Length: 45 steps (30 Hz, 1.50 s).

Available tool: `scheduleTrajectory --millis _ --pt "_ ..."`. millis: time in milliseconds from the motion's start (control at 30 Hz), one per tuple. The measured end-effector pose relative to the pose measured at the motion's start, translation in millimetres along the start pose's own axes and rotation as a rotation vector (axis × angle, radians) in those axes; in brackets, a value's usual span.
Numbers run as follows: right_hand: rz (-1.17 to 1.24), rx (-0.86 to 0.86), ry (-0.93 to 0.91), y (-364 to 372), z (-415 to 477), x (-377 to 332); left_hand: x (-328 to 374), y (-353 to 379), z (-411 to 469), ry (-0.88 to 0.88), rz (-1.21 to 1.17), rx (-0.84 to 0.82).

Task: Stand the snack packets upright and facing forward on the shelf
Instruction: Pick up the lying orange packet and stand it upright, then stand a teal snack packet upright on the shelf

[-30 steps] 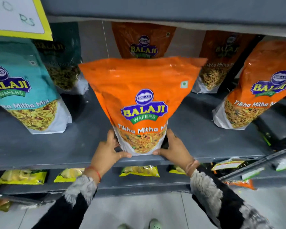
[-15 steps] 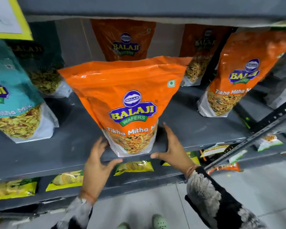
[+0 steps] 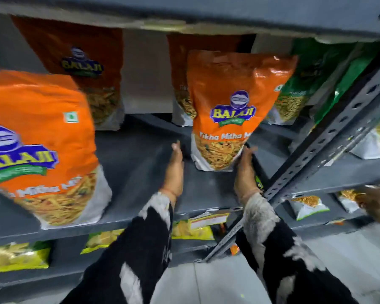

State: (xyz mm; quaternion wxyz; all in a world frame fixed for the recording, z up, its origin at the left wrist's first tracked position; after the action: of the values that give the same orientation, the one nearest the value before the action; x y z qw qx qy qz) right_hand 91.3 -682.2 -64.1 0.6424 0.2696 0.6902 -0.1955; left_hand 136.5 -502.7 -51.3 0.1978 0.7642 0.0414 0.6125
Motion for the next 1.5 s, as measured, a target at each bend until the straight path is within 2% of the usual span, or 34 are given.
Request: scheduleTrajectory --millis 67,133,233,333,400,600,700,767,867,933,1100,1167,1233,1367,1500 --pt "-0.226 -0.049 0.013 -2 6 4 -11 18 21 -0.027 0.052 -0.05" --pt "-0.348 -0.113 0.017 -6 1 12 -16 20 19 0.054 0.145 -0.055" --pt "-0.253 -0.132 0.064 -13 -24 15 -22 7 -9 0.135 0.217 -0.025" --pt "-0.056 -0.242 0.04 -13 -59 8 -36 -4 -34 0.11 0.24 0.029" --pt "-0.131 -0.282 0.015 -18 -76 10 -39 -7 -49 0.1 0.209 0.048" --pt "-0.205 -0.231 -0.079 -27 -97 5 -46 -4 -68 0.097 0.1 -0.024" --pt "-0.218 -0.233 -0.099 -26 -101 -1 -44 -2 -70 0.079 0.132 -0.025" --pt "-0.241 -0.141 -0.136 -31 -111 -2 -41 -4 -76 0.071 0.16 -0.019" --pt "-0.313 0.041 -0.324 -30 -158 0 -24 -39 -109 0.203 0.285 0.147" --pt "-0.363 -0.037 -0.402 -1 -203 9 -11 -75 -143 0.312 0.381 0.249" --pt "-0.35 -0.565 -0.6 141 -296 8 39 -199 -200 0.434 0.49 0.455" --pt "-0.344 -0.693 -0.666 197 -323 4 68 -253 -207 0.488 0.548 0.549" --pt "-0.322 -0.781 -0.658 248 -338 8 94 -307 -205 0.526 0.578 0.641" --pt "-0.265 -0.796 -0.644 348 -349 16 134 -422 -183 0.464 0.514 0.751" --pt "-0.262 -0.728 -0.42 445 -320 33 181 -526 -137 0.345 0.584 0.709"
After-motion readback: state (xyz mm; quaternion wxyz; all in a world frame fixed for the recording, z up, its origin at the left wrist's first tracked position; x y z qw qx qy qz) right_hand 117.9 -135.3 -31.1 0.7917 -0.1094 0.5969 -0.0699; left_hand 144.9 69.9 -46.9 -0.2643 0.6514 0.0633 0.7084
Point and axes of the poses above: each hand's wrist, its own z-axis towards the middle knuckle, its own y-axis out of the palm, x = y × z, the point moved 8 cm from there along z, towards the middle knuckle, and after that the axes turned 4 degrees about -z, right-handed, at the moved point
